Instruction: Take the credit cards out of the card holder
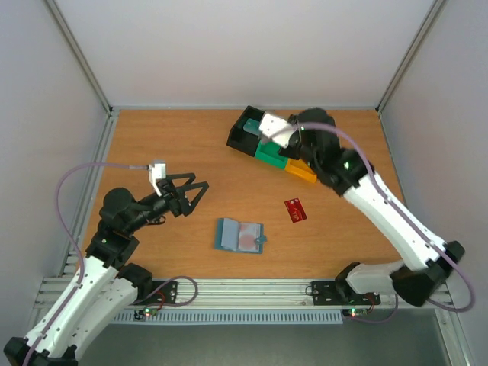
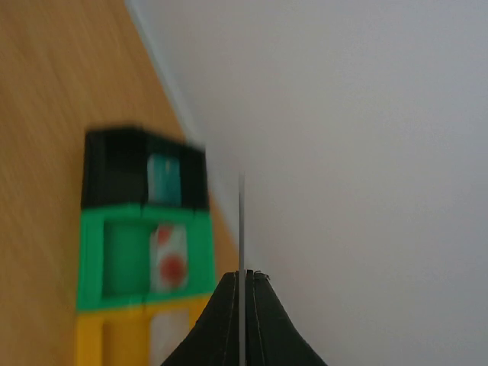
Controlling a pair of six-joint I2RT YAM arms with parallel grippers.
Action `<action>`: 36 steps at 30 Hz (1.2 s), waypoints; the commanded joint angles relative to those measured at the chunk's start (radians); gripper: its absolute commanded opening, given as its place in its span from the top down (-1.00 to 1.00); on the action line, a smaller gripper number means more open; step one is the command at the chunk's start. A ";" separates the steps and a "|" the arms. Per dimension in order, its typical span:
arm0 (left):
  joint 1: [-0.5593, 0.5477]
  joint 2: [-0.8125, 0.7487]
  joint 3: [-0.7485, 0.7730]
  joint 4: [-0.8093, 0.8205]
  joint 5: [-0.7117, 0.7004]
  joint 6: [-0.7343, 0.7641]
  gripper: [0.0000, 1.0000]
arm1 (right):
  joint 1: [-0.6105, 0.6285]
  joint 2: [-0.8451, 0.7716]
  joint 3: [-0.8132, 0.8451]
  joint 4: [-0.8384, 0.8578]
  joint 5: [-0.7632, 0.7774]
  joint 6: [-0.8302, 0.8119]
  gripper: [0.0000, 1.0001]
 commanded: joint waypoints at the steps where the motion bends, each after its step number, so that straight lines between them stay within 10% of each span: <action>1: 0.007 -0.033 -0.066 -0.120 -0.101 0.165 -0.99 | -0.137 0.225 0.185 -0.633 0.080 0.438 0.97; 18: 0.023 -0.204 -0.229 -0.240 -0.184 0.280 -0.99 | -0.308 0.925 0.744 -1.048 0.471 0.545 0.98; 36: 0.022 -0.340 -0.281 -0.177 -0.184 0.280 -0.99 | -0.396 1.230 0.988 -0.908 0.572 0.359 0.98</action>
